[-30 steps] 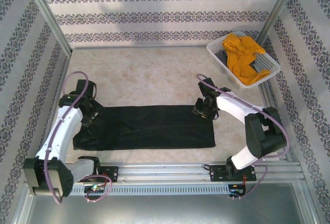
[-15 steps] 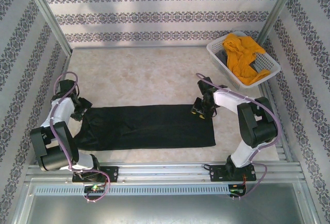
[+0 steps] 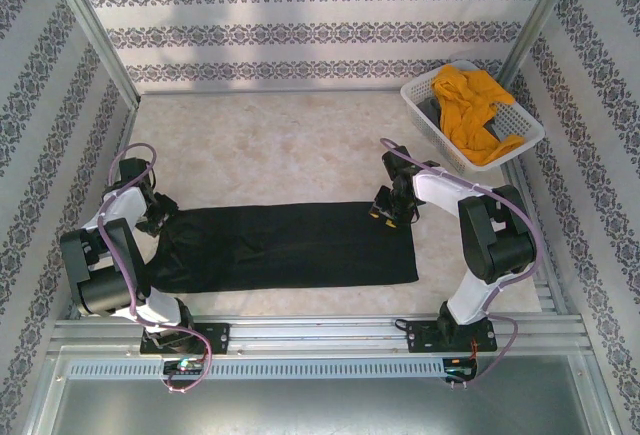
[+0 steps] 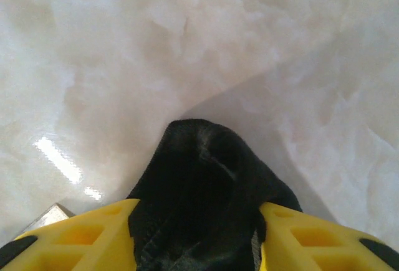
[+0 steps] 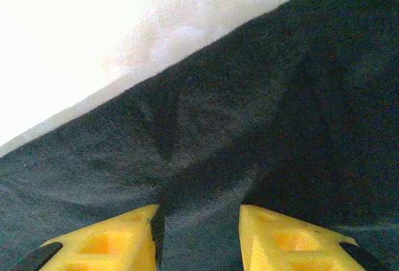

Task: Fold and stack the t-shirts

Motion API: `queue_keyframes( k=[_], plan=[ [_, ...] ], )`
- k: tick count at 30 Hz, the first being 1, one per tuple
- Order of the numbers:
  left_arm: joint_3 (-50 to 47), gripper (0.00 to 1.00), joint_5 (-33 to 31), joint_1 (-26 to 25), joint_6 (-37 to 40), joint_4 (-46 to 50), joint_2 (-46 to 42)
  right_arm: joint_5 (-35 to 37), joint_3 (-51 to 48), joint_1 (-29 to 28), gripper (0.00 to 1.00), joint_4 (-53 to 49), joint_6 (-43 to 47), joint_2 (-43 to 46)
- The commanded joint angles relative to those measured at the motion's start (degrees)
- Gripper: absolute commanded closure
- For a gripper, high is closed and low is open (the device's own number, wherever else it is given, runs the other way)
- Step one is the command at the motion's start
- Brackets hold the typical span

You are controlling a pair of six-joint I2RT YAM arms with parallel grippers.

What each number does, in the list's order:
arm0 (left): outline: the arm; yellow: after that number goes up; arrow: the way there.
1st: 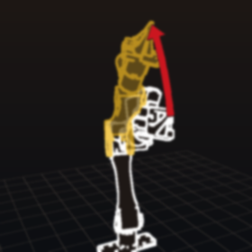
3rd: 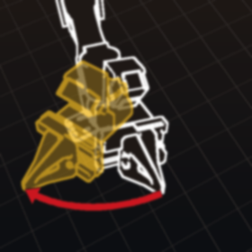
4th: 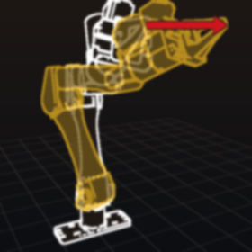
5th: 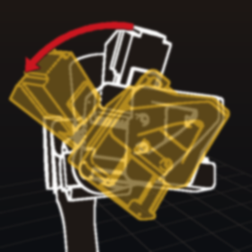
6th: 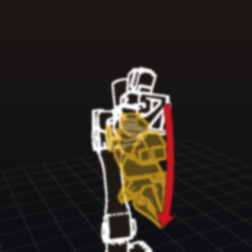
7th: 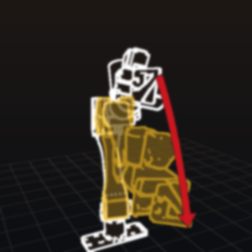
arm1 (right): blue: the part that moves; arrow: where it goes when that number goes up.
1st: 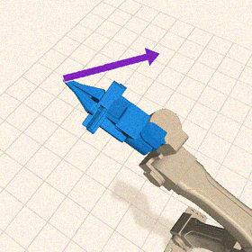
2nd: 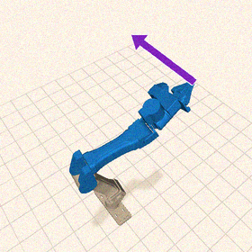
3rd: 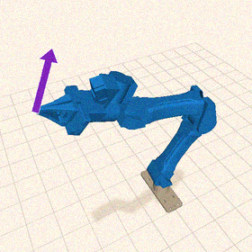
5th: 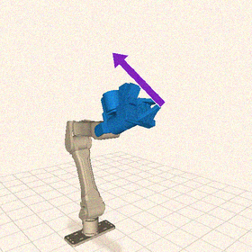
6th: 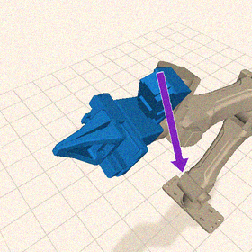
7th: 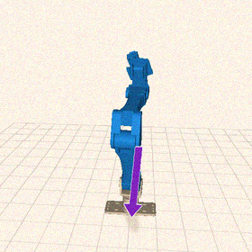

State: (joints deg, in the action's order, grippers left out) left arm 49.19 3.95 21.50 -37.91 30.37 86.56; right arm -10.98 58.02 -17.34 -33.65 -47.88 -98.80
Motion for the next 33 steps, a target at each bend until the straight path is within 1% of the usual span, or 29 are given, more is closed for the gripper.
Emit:
queue_keyframes(
  k=[1, 3, 4, 6, 9, 10, 11, 13, 15, 16, 17, 18, 19, 20, 21, 22, 24, 26, 30, 33],
  plan=[
    [-1.1, 0.5, -2.0, 0.7, 0.0, -0.7, 0.0, 1.1, 0.9, 0.3, 0.62, -1.7, -1.1, 0.1],
    [-1.8, 0.52, -1.7, 0.6, -0.2, -1.7, -0.2, 1.2, 0.7, 0.1, 0.62, -1.8, -1.2, 0.2],
    [-2.0, 0.55, -1.5, 0.7, -0.2, -2.2, 0.1, 1.3, 0.6, 0.2, 0.62, -1.8, -1.3, 0.3],
    [-2.1, 0.64, -1.5, 0.7, -0.2, -2.5, 0.6, 1.5, 0.6, 0.1, 0.62, -1.9, -1.4, 0.3],
    [-2.0, 0.87, -3.1, 0.8, -0.5, -2.0, 0.0, 2.0, 0.2, 0.1, 0.62, -2.0, -1.6, 0.7],
    [-2.1, 0.92, -4.1, 0.8, -0.6, -1.4, -0.6, 2.0, -0.1, 0.2, 0.62, -1.9, -1.8, 0.8],
    [-2.0, 0.93, -5.0, 0.9, -0.4, -0.8, -1.1, 1.9, -0.3, 0.2, 0.62, -1.9, -2.1, 0.9],
    [-1.8, 0.93, -6.0, 1.2, 0.5, 0.3, -1.4, 1.8, -0.9, 0.5, 0.63, -1.8, -2.2, 1.3],
    [-1.3, 0.91, -6.7, 1.4, 1.3, 1.2, -1.4, 2.3, -1.2, 0.4, 0.63, -1.9, -2.2, 1.8],
    [-1.3, 0.88, -6.8, 1.4, 1.8, 1.4, -1.5, 2.5, -1.3, 0.4, 0.63, -1.9, -2.0, 2.2],
    [-1.0, 0.83, -6.8, 1.4, 2.1, 1.6, -1.6, 2.9, -1.3, 0.4, 0.63, -2.2, -1.8, 2.5],
    [-0.7, 0.74, -6.9, 1.4, 2.2, 2.2, -1.7, 3.1, -1.2, 0.4, 0.63, -2.3, -1.6, 2.8],
    [-0.1, 0.62, -7.2, 1.4, 2.2, 3.3, -2.0, 3.2, -1.0, 0.3, 0.63, -2.4, -1.2, 3.2],
    [0.6, 0.54, -8.0, 1.3, 2.0, 4.9, -2.4, 3.6, -0.8, 0.2, 0.63, -2.5, -0.7, 3.6],
    [1.1, 0.53, -8.5, 1.1, 1.8, 6.1, -3.3, 4.0, -0.4, 0.1, 0.63, -2.6, -0.2, 4.0],
    [1.5, 0.53, -9.2, 0.7, 1.2, 7.1, -4.9, 4.5, 0.1, -0.3, 0.63, -2.6, 0.5, 4.6],
    [1.5, 0.55, -9.2, -0.4, -0.8, 8.5, -8.6, 5.2, 1.3, -1.2, 0.64, -2.5, 1.9, 5.3],
    [1.2, 0.59, -7.2, -2.4, -4.5, 9.7, -11.9, 5.5, 2.6, -2.2, 0.64, -2.6, 2.7, 5.2],
    [-1.1, 0.65, -2.7, -9.1, -12.4, 10.1, -14.4, 3.6, 3.9, -3.7, 0.65, -1.2, 2.1, 3.2],
    [-3.4, 0.68, 0.7, -15.0, -17.5, 7.9, -13.6, 2.6, 4.3, -4.8, 0.65, -0.2, 0.8, 1.3]
  ],
)
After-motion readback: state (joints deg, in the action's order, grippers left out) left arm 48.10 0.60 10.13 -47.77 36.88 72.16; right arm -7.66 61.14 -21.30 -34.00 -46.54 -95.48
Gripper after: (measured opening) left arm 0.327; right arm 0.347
